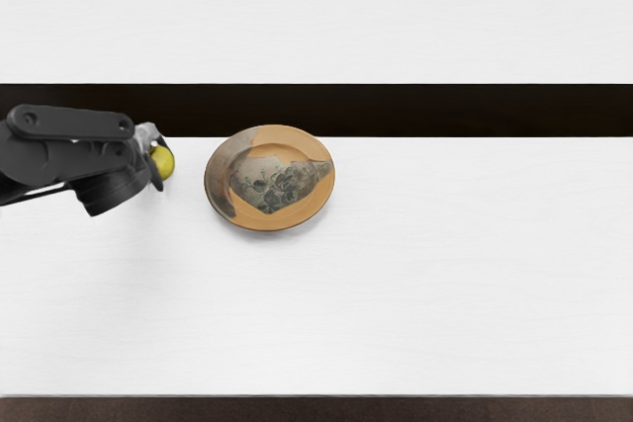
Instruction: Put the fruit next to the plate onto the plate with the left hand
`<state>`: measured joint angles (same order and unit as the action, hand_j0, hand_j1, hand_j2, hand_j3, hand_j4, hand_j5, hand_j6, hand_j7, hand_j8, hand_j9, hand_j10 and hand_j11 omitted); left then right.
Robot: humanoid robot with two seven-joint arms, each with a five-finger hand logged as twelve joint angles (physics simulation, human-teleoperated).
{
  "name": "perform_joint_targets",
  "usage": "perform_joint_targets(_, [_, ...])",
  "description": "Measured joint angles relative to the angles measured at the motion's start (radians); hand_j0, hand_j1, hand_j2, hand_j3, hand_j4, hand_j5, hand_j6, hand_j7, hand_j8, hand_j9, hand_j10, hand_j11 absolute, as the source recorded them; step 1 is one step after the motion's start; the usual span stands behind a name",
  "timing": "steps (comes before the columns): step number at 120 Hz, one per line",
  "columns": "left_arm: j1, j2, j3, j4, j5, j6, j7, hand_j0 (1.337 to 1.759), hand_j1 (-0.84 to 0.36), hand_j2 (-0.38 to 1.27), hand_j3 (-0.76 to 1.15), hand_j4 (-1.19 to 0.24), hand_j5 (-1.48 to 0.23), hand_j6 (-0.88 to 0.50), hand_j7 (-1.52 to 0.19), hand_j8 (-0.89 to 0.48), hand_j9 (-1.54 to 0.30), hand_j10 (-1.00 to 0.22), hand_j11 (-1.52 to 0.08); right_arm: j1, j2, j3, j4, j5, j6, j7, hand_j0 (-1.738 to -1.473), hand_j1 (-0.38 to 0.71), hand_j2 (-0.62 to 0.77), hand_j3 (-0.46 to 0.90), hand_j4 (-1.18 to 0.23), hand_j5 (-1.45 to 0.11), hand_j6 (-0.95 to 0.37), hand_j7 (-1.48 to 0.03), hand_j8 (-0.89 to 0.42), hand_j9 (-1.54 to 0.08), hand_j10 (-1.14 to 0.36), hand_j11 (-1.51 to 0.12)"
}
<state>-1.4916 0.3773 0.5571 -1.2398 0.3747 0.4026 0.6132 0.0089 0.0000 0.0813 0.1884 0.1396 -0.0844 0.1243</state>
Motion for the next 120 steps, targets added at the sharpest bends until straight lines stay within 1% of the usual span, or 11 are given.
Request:
perform_joint_targets(12, [-0.045,0.012,0.001,-0.024,-0.018,-0.006,0.000,1.636,-0.63,0.48,0.07,-0.23,-1.03,-0.05,-1.15,-0.24,-1.15,-0.75,-1.08,0.000,0.000,0.000,0.000,0.000,0.000,0.000,-1.658,-0.31,-0.01,0.00,-0.03,-0.05,-0.03,-0.05,-0.03,-0.05,-0.03,-0.05])
perform_joint_targets(14, [-0.053,0.017,0.001,-0.030,-0.020,-0.006,0.000,1.635,-0.63,0.53,0.07,-0.23,-1.04,-0.05,-1.15,-0.24,-1.16,-0.76,-1.09,0.000,0.000,0.000,0.000,0.000,0.000,0.000,-1.658,-0.31,-0.01,0.00,-0.03,-0.05,-0.03,-0.05,-0.03,-0.05,-0.03,-0.05])
perform_joint_targets(24, [-0.090,0.046,0.002,-0.067,-0.041,-0.013,-0.001,1.632,-0.61,0.47,0.04,-0.21,-1.07,-0.04,-1.16,-0.24,-1.17,-0.78,-1.13,0.000,0.000,0.000,0.000,0.000,0.000,0.000,-1.658,-0.31,-0.01,0.00,-0.03,-0.05,-0.03,-0.05,-0.03,-0.05,-0.03,-0.05])
perform_joint_targets(30, [-0.134,0.069,0.002,-0.097,-0.058,-0.024,0.000,1.630,-0.59,0.44,0.03,-0.24,-1.08,-0.06,-1.16,-0.27,-1.18,-0.79,-1.15,0.000,0.000,0.000,0.000,0.000,0.000,0.000,-1.658,-0.31,-0.01,0.00,-0.03,-0.05,-0.03,-0.05,-0.03,-0.05,-0.03,-0.05])
perform_joint_targets(36, [-0.175,0.083,0.002,-0.130,-0.080,-0.033,0.000,1.632,-0.60,0.44,0.03,-0.24,-1.08,-0.06,-1.16,-0.25,-1.18,-0.81,-1.15,0.000,0.000,0.000,0.001,0.000,0.000,0.000,-1.658,-0.31,-0.01,0.00,-0.03,-0.05,-0.03,-0.05,-0.03,-0.05,-0.03,-0.05])
perform_joint_targets(44, [-0.202,0.086,0.000,-0.164,-0.114,-0.055,0.000,1.634,-0.62,0.51,0.02,-0.22,-1.09,-0.04,-1.16,-0.23,-1.17,-0.82,-1.16,0.000,0.000,0.000,0.001,0.000,0.000,0.000,-1.658,-0.31,-0.01,0.00,-0.03,-0.05,-0.03,-0.05,-0.03,-0.05,-0.03,-0.05])
perform_joint_targets(57, [-0.259,0.085,-0.008,-0.208,-0.169,-0.099,0.001,1.635,-0.65,0.55,0.01,-0.22,-1.10,-0.03,-1.15,-0.21,-1.17,-0.84,-1.16,0.000,0.000,0.000,0.002,0.000,0.000,0.000,-1.658,-0.31,-0.01,0.00,-0.03,-0.05,-0.03,-0.05,-0.03,-0.05,-0.03,-0.05])
perform_joint_targets(81, [-0.262,0.077,-0.080,-0.241,-0.250,-0.194,0.000,1.637,-0.67,0.58,0.00,-0.18,-1.12,-0.01,-1.15,-0.20,-1.17,-0.85,-1.16,0.004,0.000,0.000,0.002,0.000,0.000,0.000,-1.658,-0.31,-0.01,0.00,-0.03,-0.05,-0.03,-0.05,-0.03,-0.05,-0.03,-0.05])
perform_joint_targets(107, [-0.270,0.062,-0.129,-0.246,-0.292,-0.233,0.000,1.634,-0.68,0.60,0.00,-0.19,-1.10,-0.02,-1.15,-0.20,-1.17,-0.85,-1.17,0.006,0.000,0.000,0.003,0.000,0.000,0.000,-1.658,-0.31,-0.01,0.00,-0.03,-0.05,-0.03,-0.05,-0.03,-0.05,-0.03,-0.05])
perform_joint_targets(113, [-0.271,0.057,-0.133,-0.246,-0.294,-0.235,0.000,1.634,-0.69,0.59,0.00,-0.18,-1.10,-0.01,-1.15,-0.19,-1.17,-0.85,-1.17,0.006,0.000,0.000,0.003,0.000,0.000,0.000,-1.658,-0.31,-0.01,0.00,-0.03,-0.05,-0.03,-0.05,-0.03,-0.05,-0.03,-0.05])
perform_joint_targets(120, [-0.270,0.048,-0.136,-0.245,-0.297,-0.236,0.000,1.635,-0.65,0.53,0.00,-0.20,-1.09,-0.03,-1.14,-0.21,-1.17,-0.85,-1.17,0.006,0.000,0.000,0.003,0.000,0.000,-0.001,-1.658,-0.31,-0.01,0.00,-0.03,-0.05,-0.03,-0.05,-0.03,-0.05,-0.03,-0.05])
